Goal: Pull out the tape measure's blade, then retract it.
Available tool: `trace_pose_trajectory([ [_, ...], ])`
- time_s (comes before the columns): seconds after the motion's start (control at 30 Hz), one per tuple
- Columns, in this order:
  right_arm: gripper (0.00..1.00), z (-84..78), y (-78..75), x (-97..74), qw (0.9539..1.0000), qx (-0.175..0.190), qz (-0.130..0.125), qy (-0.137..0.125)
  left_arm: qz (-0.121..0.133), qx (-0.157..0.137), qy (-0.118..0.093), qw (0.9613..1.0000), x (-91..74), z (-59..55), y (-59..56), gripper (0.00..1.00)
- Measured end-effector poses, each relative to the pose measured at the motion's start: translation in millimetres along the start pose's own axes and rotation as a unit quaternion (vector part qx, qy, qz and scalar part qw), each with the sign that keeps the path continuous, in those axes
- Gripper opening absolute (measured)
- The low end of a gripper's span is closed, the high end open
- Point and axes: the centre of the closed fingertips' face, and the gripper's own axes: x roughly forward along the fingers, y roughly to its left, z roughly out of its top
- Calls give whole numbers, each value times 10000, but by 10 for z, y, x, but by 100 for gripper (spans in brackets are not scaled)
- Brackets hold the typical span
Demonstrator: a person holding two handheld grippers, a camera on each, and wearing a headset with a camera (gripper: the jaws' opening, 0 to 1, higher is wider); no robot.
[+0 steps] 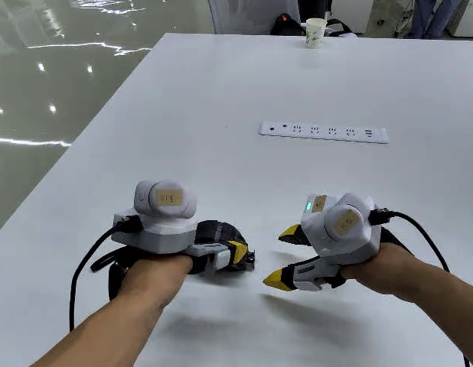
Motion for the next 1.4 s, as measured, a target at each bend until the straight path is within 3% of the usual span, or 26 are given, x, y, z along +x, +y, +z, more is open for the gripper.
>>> trace_pose_trajectory([
  [0.57, 54, -85, -26, -314, 9974, 521, -383, -326, -148, 403, -97, 9990, -196, -58, 103, 80],
  [0.93, 67, -288, 26, -533, 9917, 1032, -606, -462, -383, 606, -257, 9971, -287, -102, 48, 90],
  [1.4, 73, -485, 59, -819, 9842, 1315, -969, -677, -607, 947, -436, 9927, -379, -148, -26, 98],
])
